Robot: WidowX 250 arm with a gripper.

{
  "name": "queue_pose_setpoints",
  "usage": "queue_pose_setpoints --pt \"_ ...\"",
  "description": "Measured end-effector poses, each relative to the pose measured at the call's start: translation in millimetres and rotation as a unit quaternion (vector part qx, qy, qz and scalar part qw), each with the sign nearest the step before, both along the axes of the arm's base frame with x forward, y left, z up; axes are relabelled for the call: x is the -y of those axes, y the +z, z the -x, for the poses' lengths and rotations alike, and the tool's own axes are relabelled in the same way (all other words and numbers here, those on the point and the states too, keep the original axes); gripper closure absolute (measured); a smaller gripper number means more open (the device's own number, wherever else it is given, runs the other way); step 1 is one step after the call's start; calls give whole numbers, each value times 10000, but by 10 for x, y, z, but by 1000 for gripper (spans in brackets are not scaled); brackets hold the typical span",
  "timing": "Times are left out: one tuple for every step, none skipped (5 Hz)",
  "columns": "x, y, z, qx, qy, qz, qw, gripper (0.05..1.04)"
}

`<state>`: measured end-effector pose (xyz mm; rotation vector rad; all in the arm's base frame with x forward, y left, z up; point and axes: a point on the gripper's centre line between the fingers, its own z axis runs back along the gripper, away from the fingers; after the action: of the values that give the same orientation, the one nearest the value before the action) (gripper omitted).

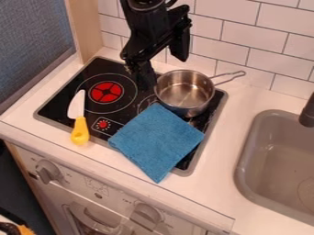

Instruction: Put the silver pot on the blue cloth

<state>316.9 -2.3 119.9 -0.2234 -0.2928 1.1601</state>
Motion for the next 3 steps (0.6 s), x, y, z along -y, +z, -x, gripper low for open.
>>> queue_pose_setpoints --pt "2 -81 23 -145 -12 3 9999 85" --pt "-37 -158 41 -361 -144 -17 9992 85" --pt "-116 -159 21 -388 -298 -130 9987 85"
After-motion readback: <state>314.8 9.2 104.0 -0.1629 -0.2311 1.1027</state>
